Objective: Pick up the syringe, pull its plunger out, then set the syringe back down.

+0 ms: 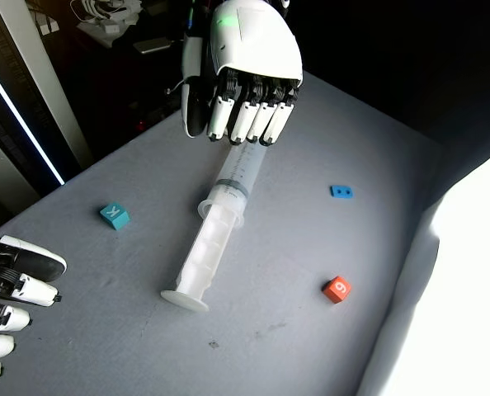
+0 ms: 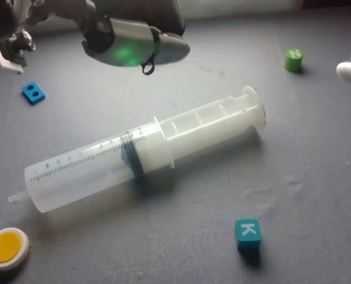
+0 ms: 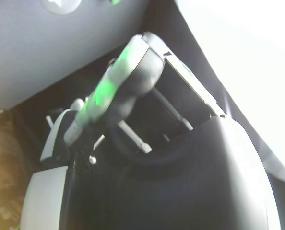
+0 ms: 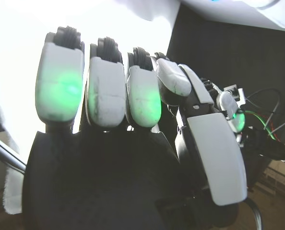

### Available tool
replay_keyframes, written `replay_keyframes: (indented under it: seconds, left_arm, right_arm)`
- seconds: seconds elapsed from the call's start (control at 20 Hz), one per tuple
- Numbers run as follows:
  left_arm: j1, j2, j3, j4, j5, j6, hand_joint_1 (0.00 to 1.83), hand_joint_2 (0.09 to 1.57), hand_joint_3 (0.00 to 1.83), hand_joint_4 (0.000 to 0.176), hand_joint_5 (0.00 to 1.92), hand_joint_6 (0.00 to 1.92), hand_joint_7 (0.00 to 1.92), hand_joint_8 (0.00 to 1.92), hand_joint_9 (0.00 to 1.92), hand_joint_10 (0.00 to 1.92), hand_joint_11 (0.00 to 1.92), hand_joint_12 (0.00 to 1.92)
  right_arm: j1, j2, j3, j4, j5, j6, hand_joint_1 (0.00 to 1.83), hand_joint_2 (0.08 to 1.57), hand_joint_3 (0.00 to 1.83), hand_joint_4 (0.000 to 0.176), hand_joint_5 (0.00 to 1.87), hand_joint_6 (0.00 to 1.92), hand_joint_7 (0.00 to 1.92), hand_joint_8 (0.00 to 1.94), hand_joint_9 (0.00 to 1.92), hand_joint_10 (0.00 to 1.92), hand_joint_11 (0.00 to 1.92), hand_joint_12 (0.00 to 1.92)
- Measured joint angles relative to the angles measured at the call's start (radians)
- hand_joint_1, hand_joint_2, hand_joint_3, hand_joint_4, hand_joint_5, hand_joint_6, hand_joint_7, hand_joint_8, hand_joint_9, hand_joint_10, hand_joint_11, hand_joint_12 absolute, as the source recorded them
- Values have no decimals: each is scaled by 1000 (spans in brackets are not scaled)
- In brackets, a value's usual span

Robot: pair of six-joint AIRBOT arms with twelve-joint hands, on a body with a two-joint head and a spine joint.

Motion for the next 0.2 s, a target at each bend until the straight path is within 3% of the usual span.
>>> replay_keyframes:
  seconds: [0.05, 0.1, 0.2]
  left_arm:
    - [-6, 0, -2, -1, 0, 0, 860, 1447, 14, 173, 1354, 1921, 1523, 1921, 1537, 1921, 1453, 1921]
    - [-12, 0, -2, -1, 1, 0, 908, 1436, 7, 175, 1437, 1921, 1611, 1921, 1622, 1921, 1582, 1921]
    - [-17, 2, -2, -1, 1, -1, 925, 1391, 0, 176, 1419, 1921, 1600, 1921, 1629, 1921, 1634, 1921]
  right_arm:
    - [0, 0, 0, -7, 0, 0, 862, 1437, 0, 87, 1358, 1921, 1479, 1941, 1507, 1921, 1551, 1921]
    - [0, 0, 0, -18, 0, 0, 833, 1426, 0, 90, 1313, 1921, 1436, 1941, 1465, 1921, 1526, 1921]
    - [-11, 0, 0, -37, 5, 0, 801, 1442, 0, 89, 1239, 1921, 1385, 1941, 1425, 1921, 1493, 1921]
